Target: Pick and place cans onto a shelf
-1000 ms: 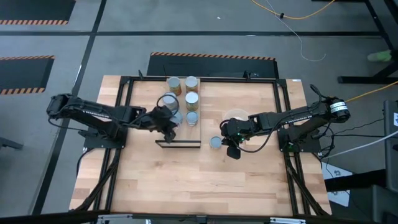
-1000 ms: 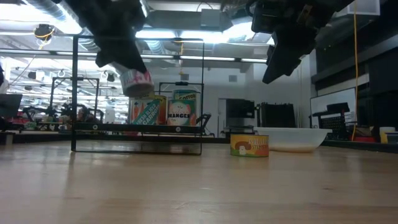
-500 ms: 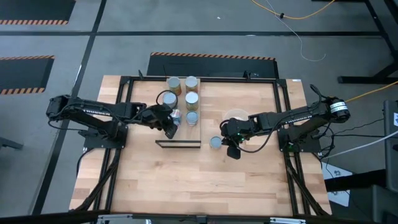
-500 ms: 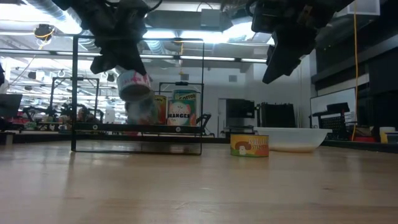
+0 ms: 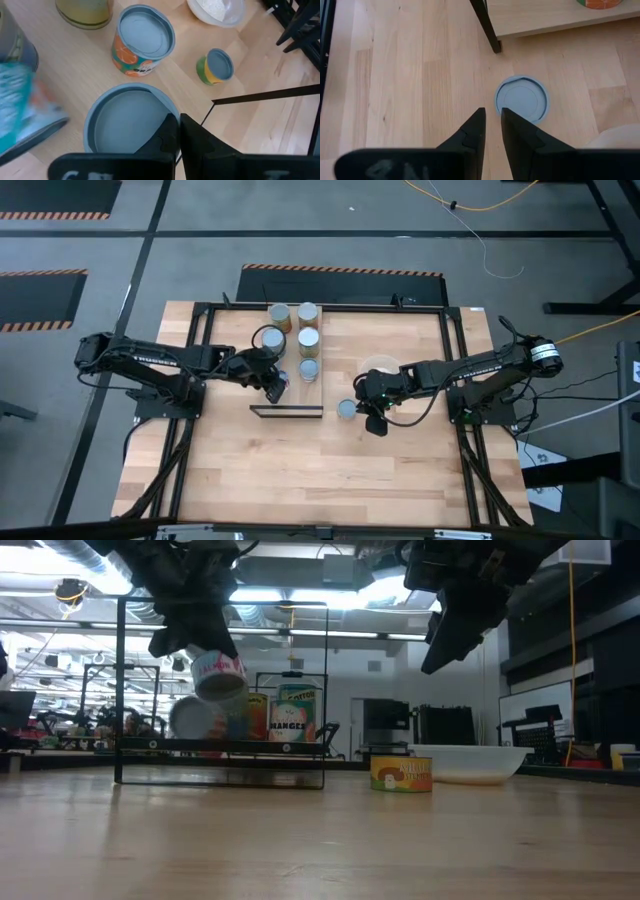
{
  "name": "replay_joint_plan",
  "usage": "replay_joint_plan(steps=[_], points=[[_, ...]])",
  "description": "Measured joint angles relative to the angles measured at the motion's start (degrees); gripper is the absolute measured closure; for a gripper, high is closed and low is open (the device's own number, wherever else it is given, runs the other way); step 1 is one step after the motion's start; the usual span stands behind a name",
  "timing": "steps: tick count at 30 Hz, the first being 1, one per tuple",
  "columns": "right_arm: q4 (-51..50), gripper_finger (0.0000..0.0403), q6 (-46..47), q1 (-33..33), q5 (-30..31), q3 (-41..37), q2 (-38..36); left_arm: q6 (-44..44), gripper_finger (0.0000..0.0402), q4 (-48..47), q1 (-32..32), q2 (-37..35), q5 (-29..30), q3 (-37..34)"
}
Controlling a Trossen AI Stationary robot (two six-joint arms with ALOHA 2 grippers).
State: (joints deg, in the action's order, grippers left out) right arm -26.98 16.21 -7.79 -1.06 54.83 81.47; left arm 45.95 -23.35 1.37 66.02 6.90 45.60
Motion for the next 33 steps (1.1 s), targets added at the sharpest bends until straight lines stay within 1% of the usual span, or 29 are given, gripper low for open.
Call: replay_joint_plan(steps=[4,11,18,23,28,33], points=[[0.00,0.0337,0.02,0.00,-0.01,0.00,0.02,0.00,0.0400,-0.32,0.00,0.00,-0.49,0.00],[0.00,0.0337,0.02,0.00,0.00,0.00,0.00,-0.01,0.0400,-4.58,-0.04,-0.02,-0.50,0.00],[0.00,0.0337,0.01,0.00,0.02,0.00,0.00,-0.52,0.0400,-4.70,-0.07,0.13,0.36,0.00],[0.42,0.0337,0.02,-0.01,0.02,0.00,0.00,-0.49,0.0400,-5.13,-0.07,2.45,0.91,0.03],[1.03,0.0337,-0.02,0.00,0.02,-0.02,0.00,-1.30,0.0398,-5.10,-0.07,5.56,-0.59,-0.02],[1.68,0.0337,-0.15,-0.01,0.02,-0.02,0.00,-1.23,0.0386,-4.85,0.03,7.26,-1.85,0.09]])
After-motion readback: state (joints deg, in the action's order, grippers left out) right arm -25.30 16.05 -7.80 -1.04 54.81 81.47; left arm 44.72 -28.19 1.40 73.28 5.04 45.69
